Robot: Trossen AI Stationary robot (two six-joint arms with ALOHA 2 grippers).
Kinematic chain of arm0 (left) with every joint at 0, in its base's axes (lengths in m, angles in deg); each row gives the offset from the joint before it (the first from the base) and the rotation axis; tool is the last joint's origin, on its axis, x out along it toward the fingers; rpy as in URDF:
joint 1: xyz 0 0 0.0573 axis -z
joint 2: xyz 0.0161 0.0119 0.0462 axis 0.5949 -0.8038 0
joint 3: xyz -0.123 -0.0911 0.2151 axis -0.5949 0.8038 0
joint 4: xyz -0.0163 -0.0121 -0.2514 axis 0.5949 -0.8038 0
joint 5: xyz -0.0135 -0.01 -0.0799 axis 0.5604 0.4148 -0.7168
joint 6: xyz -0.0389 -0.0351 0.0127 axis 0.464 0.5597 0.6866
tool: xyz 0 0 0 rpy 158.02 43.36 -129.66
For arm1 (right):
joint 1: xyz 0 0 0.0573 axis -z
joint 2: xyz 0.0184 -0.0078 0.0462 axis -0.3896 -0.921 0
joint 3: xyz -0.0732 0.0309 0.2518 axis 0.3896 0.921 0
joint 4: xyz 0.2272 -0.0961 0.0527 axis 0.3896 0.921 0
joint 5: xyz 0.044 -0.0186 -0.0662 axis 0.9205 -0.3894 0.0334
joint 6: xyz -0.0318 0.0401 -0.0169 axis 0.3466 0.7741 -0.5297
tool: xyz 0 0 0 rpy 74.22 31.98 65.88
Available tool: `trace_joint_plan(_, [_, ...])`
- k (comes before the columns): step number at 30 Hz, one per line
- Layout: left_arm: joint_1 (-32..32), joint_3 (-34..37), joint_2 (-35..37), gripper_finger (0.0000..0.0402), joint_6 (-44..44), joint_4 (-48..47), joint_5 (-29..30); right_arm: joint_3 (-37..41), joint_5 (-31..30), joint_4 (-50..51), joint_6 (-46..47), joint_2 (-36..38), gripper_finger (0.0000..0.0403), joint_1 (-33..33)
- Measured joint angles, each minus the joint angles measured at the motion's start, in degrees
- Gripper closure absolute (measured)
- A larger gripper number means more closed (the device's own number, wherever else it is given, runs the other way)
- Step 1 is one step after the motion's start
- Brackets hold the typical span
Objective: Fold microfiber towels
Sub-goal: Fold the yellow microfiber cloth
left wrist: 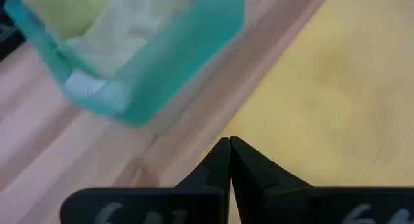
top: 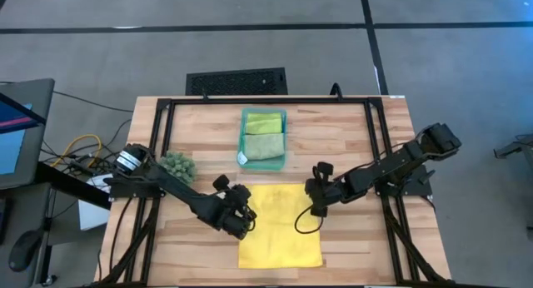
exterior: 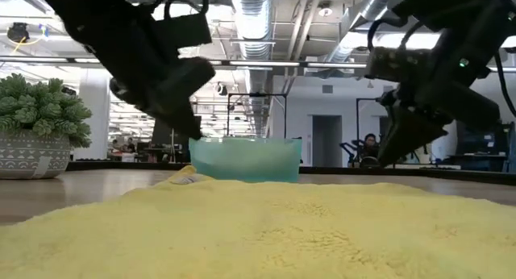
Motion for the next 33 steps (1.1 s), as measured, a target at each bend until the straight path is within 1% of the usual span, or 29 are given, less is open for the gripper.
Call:
trace_joint_plan(2, [-0.8,1.2,-0.8,0.0401,0.0,3.0,0.6,0.0,0.3,-1.3,0.0,0.0,0.0382,0.0])
trace_joint_plan(6, [-2.5,4.7,-3.7,0.0401,0.6,5.8,-1.2,0.0,2.2,-1.7,-0.4,-1.3,0.0374,-0.5])
trace_joint_plan(8, [-3.1,6.3,-4.1,0.0401,2.9,6.3,-1.2,-0.2,3.6,-2.6,-1.3,-2.4,0.0373,-0.5])
trace_joint_plan(11, [-3.7,8.5,-3.9,0.0401,6.6,6.3,-2.7,0.0,6.5,-1.8,-2.0,-4.6,0.0377,-0.1])
trace_joint_plan(15, [-2.7,8.7,-3.4,0.0401,9.7,4.6,-3.6,-0.5,8.2,-1.7,-3.3,-6.6,0.0383,0.8])
trace_joint_plan(20, [-1.6,8.7,-2.8,0.0401,11.1,2.1,-4.3,-0.6,8.2,-0.7,-3.4,-7.0,0.0380,1.0])
trace_joint_plan(23, [-1.4,8.8,-2.1,0.0401,12.1,0.5,-3.5,-0.4,8.3,-1.3,-3.4,-7.0,0.0374,1.0])
trace_joint_plan(27, [-1.1,7.1,-1.1,0.0401,10.5,-1.3,0.2,-1.4,8.2,-0.3,-3.4,-7.1,0.0374,1.0])
trace_joint_plan(30, [-1.1,5.3,-1.1,0.0401,8.9,-3.1,1.6,-2.7,7.6,0.6,-3.4,-7.2,0.0379,0.9])
trace_joint_plan(33, [-1.1,4.8,-1.1,0.0401,5.7,-0.5,2.3,-3.0,7.9,0.4,-3.1,-6.6,0.0384,0.3])
